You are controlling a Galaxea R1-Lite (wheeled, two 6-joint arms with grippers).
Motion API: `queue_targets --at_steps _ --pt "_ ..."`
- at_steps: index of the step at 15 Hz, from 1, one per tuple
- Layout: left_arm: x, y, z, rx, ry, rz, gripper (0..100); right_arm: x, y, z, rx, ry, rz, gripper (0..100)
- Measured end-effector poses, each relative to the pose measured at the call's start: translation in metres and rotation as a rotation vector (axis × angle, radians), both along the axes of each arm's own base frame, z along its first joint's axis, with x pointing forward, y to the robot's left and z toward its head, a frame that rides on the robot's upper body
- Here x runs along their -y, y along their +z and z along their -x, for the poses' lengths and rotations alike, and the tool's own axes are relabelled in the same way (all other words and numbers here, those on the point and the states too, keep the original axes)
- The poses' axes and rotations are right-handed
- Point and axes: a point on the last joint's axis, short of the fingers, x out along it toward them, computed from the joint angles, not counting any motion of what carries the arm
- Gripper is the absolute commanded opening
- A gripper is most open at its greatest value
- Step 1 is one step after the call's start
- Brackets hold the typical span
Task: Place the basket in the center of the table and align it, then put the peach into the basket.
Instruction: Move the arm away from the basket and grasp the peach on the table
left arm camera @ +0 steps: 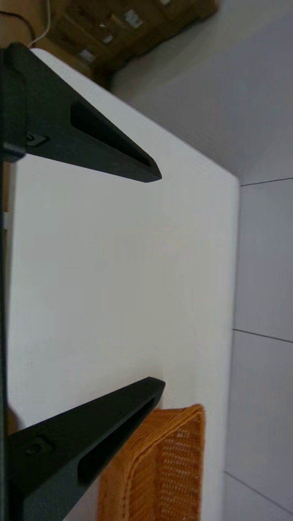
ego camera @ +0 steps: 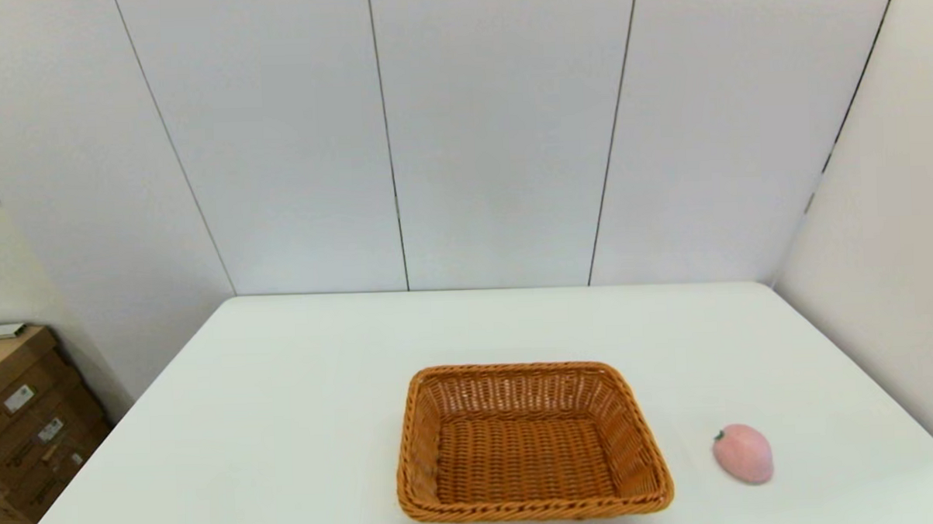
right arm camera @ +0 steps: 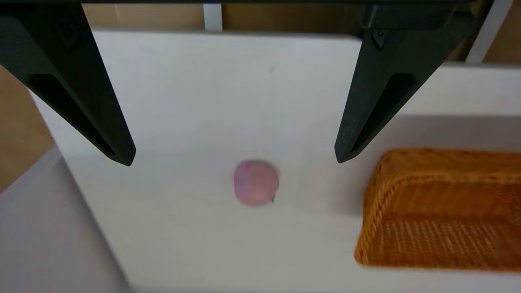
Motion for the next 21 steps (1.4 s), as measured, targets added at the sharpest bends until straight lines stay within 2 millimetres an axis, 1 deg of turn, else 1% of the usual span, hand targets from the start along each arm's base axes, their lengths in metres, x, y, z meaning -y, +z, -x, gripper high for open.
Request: queue_targets --at_steps 1,3,4,6,7,8,9,11,12,13,14,15,18,21 --pt "0.0 -0.005 -0.002 -0.011 0.007 -0.004 100 0.0 0.007 -0.012 -0.086 -0.001 0.001 100" --pt "0.0 -0.007 -0.004 0.021 0.016 0.001 100 0.0 0.02 -0.048 -0.279 0.0 0.002 100" --pt "0.0 -0.007 -0.005 0.028 0.016 0.0 100 -0.001 0.023 -0.072 -0.375 0.0 0.003 100" --pt "0.0 -0.009 -0.005 0.023 0.015 0.0 100 -0.001 0.016 -0.123 -0.542 0.0 0.011 100" --pt "0.0 -0.009 -0.005 0.022 0.015 0.001 100 -0.002 0.006 -0.149 -0.608 -0.003 0.018 100" --pt "0.0 -0.009 -0.005 0.021 0.015 0.001 100 -0.003 -0.008 -0.176 -0.661 -0.011 0.031 100" --pt "0.0 -0.009 -0.005 0.021 0.015 0.002 100 -0.004 -0.023 -0.198 -0.695 -0.022 0.046 100" --pt "0.0 -0.009 -0.005 0.023 0.016 0.002 100 -0.008 -0.055 -0.236 -0.704 -0.04 0.074 100" --pt "0.0 -0.009 -0.005 0.023 0.016 0.003 100 -0.009 -0.067 -0.251 -0.678 -0.047 0.082 100" --pt "0.0 -0.009 -0.005 0.023 0.016 0.003 100 -0.011 -0.076 -0.262 -0.652 -0.05 0.085 100" --pt "0.0 -0.009 -0.005 0.023 0.016 0.004 100 -0.012 -0.083 -0.269 -0.639 -0.05 0.084 100" --pt "0.0 -0.009 -0.005 0.023 0.016 0.004 100 -0.013 -0.088 -0.272 -0.642 -0.048 0.085 100" --pt "0.0 -0.009 -0.005 0.023 0.017 0.006 100 -0.013 -0.097 -0.274 -0.668 -0.051 0.084 100" --pt "0.0 -0.009 -0.005 0.023 0.017 0.007 100 -0.012 -0.096 -0.273 -0.669 -0.055 0.081 100"
